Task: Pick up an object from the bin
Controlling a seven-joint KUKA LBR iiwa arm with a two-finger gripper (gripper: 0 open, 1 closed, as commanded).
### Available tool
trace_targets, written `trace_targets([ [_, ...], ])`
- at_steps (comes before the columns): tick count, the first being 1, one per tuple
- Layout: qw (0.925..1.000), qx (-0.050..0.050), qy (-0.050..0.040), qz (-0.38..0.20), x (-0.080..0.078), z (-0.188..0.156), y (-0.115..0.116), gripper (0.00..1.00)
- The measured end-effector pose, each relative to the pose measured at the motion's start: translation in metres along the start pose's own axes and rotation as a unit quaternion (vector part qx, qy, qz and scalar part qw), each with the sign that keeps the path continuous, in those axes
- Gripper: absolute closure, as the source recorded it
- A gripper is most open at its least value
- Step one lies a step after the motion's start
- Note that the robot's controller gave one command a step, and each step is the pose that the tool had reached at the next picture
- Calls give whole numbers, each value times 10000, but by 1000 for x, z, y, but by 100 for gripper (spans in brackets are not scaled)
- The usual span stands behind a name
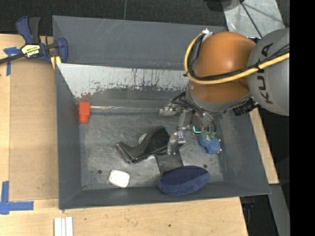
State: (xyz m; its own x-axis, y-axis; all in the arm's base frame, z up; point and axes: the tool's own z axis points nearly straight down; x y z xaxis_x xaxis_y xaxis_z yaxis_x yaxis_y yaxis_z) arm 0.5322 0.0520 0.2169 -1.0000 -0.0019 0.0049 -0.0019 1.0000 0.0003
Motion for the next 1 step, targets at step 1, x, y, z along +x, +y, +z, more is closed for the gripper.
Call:
trace_targets([
  [1, 9998, 1, -41, 179, -27, 136, -34, 0],
])
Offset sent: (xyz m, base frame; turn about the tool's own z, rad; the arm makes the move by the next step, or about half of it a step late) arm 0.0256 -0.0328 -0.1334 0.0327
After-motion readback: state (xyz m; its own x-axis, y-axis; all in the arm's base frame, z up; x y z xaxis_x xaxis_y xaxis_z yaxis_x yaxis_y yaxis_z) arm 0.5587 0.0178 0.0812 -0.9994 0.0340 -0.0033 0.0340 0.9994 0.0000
